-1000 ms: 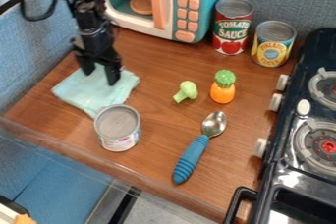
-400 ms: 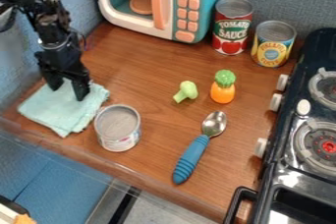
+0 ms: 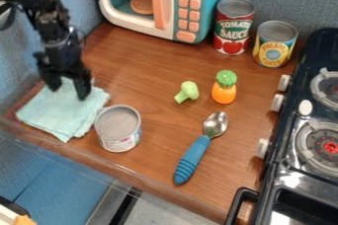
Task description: Moved the blue towel in the downward direction
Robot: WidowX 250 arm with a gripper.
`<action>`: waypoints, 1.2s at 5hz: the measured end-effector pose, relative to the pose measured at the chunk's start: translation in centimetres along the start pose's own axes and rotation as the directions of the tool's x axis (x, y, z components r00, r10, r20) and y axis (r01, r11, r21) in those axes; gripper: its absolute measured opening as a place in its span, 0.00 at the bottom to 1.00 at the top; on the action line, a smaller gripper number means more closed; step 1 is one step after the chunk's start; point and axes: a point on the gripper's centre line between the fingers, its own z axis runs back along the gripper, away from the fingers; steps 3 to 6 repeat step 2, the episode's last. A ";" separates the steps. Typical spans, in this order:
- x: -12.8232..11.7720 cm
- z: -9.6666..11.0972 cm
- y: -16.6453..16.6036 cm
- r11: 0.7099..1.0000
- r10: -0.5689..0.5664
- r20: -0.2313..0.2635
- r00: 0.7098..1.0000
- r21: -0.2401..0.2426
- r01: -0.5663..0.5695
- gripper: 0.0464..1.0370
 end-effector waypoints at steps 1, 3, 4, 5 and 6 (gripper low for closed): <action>2.2 3.5 -0.2 0.999 -0.020 0.069 0.997 0.050 0.016 0.96; 2.1 4.0 -0.2 0.998 -0.017 0.066 0.998 0.068 0.013 0.96; 2.1 4.0 -0.2 0.998 -0.017 0.066 0.998 0.068 0.013 0.96; 2.1 4.0 -0.2 0.998 -0.017 0.066 0.998 0.068 0.013 0.96; 2.1 4.0 -0.2 0.998 -0.017 0.066 0.998 0.068 0.013 0.96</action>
